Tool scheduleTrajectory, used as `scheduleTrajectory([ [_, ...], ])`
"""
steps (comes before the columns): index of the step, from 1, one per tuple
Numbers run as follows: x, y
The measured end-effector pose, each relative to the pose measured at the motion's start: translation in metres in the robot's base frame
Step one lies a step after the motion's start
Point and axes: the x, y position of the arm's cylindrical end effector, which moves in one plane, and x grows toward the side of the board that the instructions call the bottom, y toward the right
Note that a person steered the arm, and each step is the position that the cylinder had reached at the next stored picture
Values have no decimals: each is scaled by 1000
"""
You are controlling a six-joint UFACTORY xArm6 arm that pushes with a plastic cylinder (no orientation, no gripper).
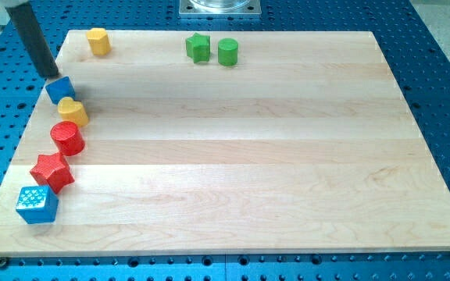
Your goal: Keep yellow blocks and triangle diagonal to each other
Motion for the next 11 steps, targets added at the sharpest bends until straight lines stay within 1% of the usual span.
scheduleTrajectory([
  [1,39,26],
  [2,39,20],
  [3,56,4],
  [4,47,83],
  [5,55,156],
  [6,93,160],
  [7,96,139],
  [9,119,117],
  [10,137,93],
  [11,137,78],
])
